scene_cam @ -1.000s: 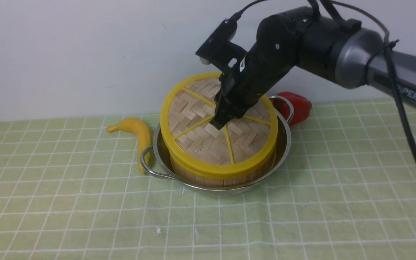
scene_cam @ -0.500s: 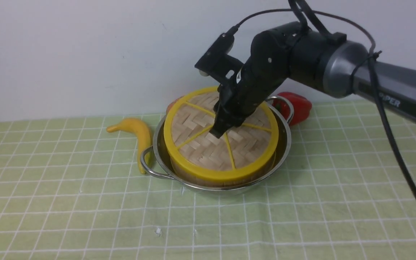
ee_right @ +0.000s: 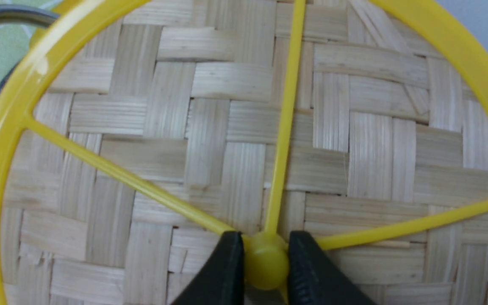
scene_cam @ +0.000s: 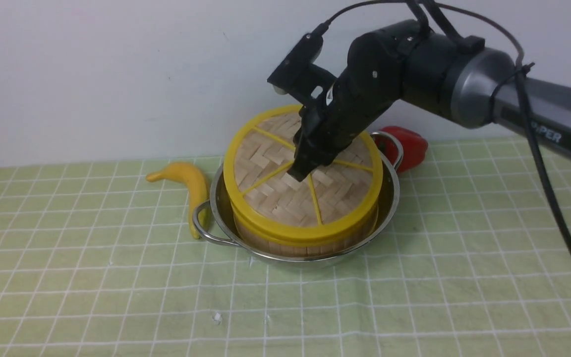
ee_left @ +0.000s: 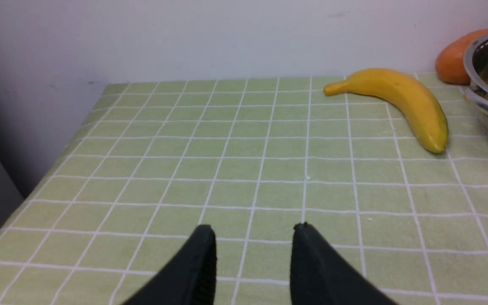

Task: Place the steamer in the pot on the green tablecloth, and put the lid on the steamer.
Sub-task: 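Place the yellow bamboo steamer lid onto the steamer in the pot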

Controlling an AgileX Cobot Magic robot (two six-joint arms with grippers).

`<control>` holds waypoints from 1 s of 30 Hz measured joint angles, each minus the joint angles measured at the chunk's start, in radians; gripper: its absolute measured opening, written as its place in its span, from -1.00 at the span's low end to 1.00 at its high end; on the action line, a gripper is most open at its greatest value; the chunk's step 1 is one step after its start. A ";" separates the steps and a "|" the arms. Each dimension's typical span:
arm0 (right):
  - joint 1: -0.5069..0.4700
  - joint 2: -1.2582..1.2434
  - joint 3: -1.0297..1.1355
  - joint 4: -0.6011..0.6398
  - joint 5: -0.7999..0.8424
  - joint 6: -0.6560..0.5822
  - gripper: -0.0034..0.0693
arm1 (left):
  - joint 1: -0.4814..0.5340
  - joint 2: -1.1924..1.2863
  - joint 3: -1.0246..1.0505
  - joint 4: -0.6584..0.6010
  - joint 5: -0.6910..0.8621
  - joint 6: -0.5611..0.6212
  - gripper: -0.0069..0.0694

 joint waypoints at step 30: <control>-0.028 0.053 0.000 0.030 -0.053 0.000 -0.51 | 0.000 0.000 0.000 0.000 0.000 0.000 -0.18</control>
